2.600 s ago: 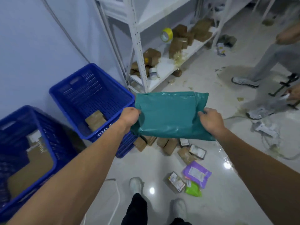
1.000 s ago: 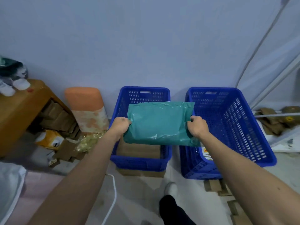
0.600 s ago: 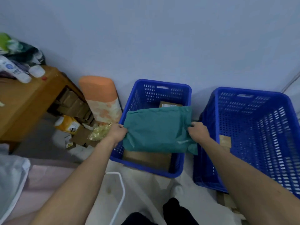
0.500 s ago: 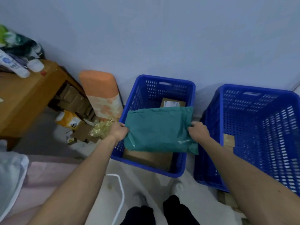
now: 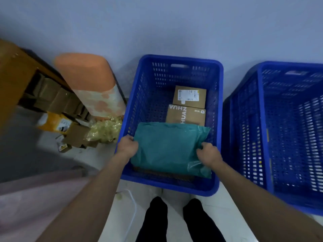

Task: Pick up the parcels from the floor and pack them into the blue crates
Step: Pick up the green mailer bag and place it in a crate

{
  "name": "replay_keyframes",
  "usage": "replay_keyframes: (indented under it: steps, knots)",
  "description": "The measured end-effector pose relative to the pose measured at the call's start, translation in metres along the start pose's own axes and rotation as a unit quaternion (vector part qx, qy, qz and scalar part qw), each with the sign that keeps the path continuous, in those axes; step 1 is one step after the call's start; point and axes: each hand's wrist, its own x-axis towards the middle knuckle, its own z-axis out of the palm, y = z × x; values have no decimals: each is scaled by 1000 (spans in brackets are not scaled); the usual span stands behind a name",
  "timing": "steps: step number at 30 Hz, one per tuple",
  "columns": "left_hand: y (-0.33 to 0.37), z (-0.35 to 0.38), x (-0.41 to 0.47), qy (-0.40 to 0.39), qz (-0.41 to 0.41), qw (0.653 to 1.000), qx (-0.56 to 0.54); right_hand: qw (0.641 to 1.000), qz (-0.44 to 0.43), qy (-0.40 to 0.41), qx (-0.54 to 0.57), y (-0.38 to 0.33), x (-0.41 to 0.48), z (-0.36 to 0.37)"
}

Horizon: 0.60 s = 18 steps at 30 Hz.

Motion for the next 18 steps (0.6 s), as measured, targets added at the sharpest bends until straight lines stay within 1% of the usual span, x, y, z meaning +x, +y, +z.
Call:
replay_keyframes:
  steps: [4, 8, 11, 13, 16, 18]
  knots:
    - [-27, 15, 31, -33, -14, 999, 11, 1000, 26, -7, 15, 7, 21, 38]
    - [-48, 28, 56, -83, -14, 996, 30, 998, 46, -50, 1, 11, 40, 69]
    - [-55, 34, 65, -139, -9, 990, 29, 996, 52, -71, -9, 10, 46, 78]
    - [-60, 37, 66, -160, -8, 987, 30, 993, 64, -95, -11, 10, 46, 83]
    - [-64, 37, 65, -151, 21, 985, 80, 988, 93, -122, -9, 11, 49, 90]
    - [-67, 39, 65, -118, 74, 978, 155, 988, 112, -99, -23, 3, 45, 90]
